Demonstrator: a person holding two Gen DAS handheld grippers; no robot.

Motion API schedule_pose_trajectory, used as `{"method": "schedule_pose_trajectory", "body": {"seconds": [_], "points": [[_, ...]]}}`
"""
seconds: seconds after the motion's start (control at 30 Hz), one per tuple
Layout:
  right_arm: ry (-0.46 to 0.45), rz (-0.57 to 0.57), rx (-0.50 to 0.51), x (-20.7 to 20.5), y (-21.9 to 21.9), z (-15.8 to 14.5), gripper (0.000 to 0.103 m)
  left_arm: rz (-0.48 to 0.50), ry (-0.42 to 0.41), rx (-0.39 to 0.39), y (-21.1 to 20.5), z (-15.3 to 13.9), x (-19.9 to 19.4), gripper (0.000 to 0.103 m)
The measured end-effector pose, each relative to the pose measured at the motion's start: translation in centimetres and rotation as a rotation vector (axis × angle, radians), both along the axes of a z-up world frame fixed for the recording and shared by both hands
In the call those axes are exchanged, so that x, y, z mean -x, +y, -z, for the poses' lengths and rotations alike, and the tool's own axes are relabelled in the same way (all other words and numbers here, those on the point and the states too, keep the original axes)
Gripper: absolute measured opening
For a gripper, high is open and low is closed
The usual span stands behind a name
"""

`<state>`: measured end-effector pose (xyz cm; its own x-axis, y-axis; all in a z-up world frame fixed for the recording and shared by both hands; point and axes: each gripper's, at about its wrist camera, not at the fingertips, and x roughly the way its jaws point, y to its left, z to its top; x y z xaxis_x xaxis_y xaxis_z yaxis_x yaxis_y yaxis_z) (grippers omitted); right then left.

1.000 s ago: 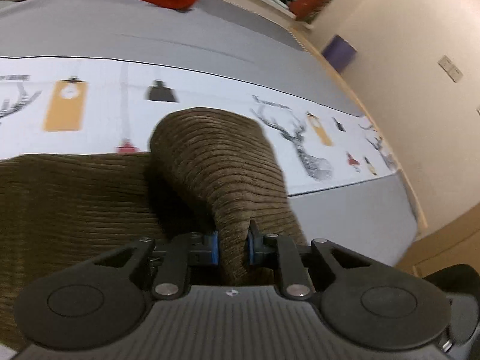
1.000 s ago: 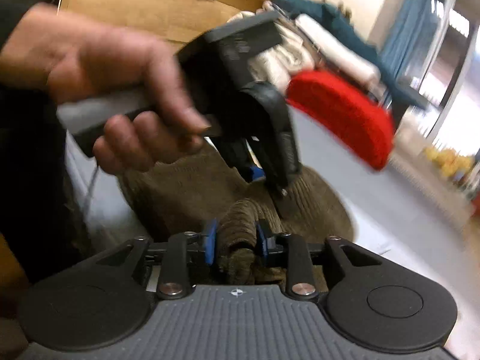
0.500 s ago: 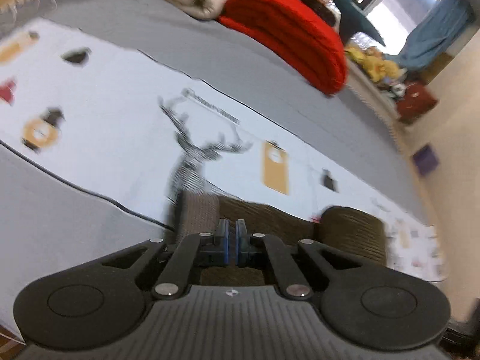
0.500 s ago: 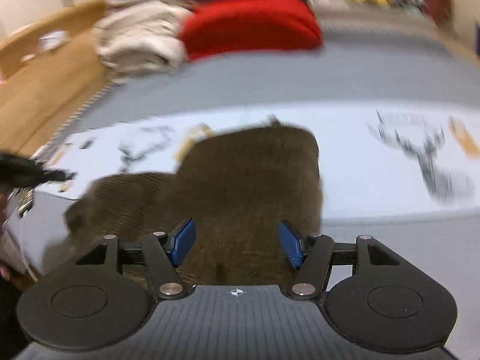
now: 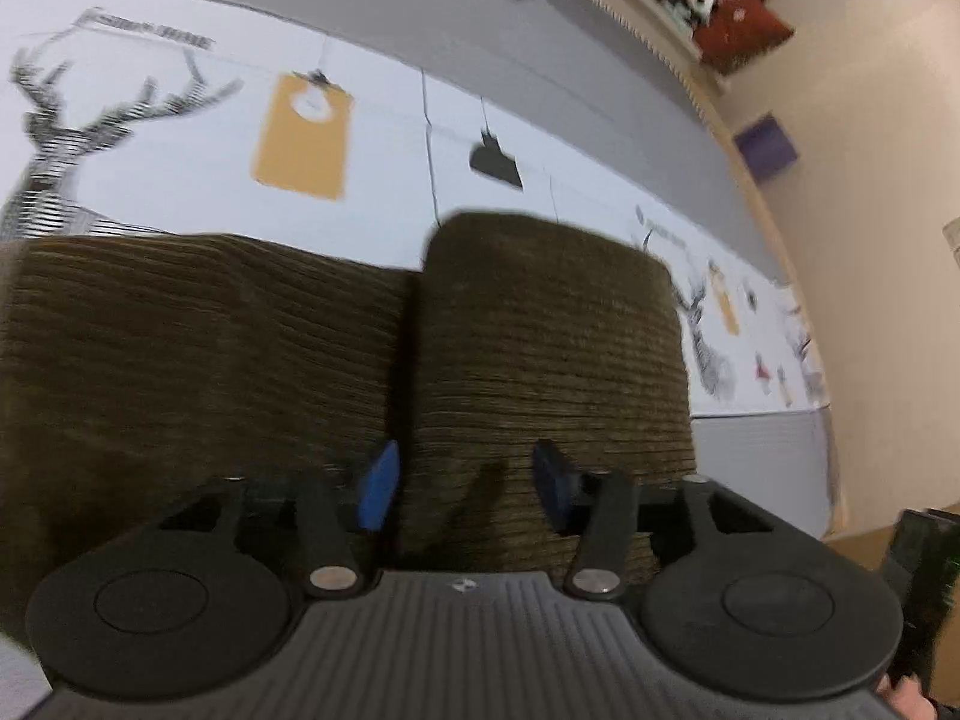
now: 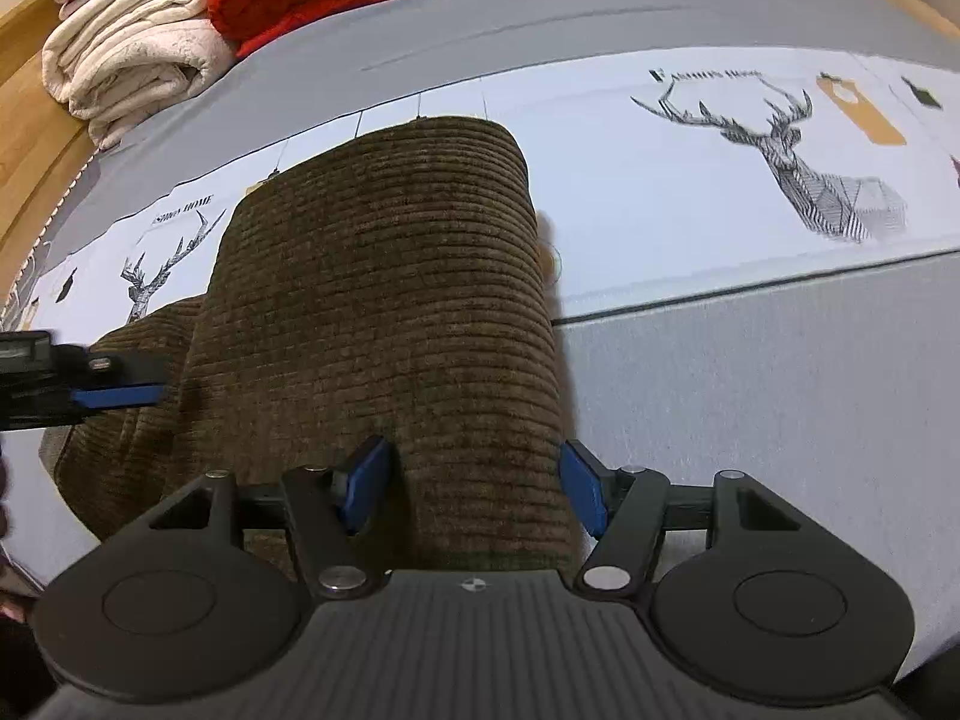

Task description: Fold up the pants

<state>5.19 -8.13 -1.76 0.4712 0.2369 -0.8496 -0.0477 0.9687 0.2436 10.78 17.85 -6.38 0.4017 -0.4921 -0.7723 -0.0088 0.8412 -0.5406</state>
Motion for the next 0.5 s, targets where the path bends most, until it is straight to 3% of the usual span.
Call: {"method": "schedule_pose_trajectory", "body": {"seconds": [0.03, 0.13, 0.27, 0.3, 0.33, 0.37, 0.5], "points": [[0.004, 0.0, -0.005, 0.2, -0.1, 0.0, 0.065, 0.008, 0.011, -0.026, -0.9, 0.4, -0.5, 0.07], [0.011, -0.004, -0.012, 0.4, -0.5, 0.1, 0.065, 0.001, 0.049, -0.078, -2.5, 1.8, -1.6, 0.075], [0.02, -0.014, -0.022, 0.6, -0.9, 0.2, 0.065, -0.021, 0.097, 0.0, -3.2, 3.0, -2.2, 0.07], [0.02, -0.017, -0.024, 0.7, -0.9, 0.2, 0.065, -0.007, 0.079, -0.013, -3.5, 2.7, -2.0, 0.053], [0.019, -0.024, -0.024, 0.7, -1.0, 0.2, 0.065, 0.006, 0.062, -0.03, -3.5, 2.4, -1.8, 0.026], [0.017, -0.028, -0.023, 0.7, -1.0, 0.2, 0.065, 0.017, 0.037, -0.03, -3.5, 1.9, -1.4, 0.019], [0.002, -0.022, -0.041, 0.7, -1.1, -0.1, 0.065, 0.027, -0.134, -0.04, -1.5, -2.6, 1.3, 0.016]]}}
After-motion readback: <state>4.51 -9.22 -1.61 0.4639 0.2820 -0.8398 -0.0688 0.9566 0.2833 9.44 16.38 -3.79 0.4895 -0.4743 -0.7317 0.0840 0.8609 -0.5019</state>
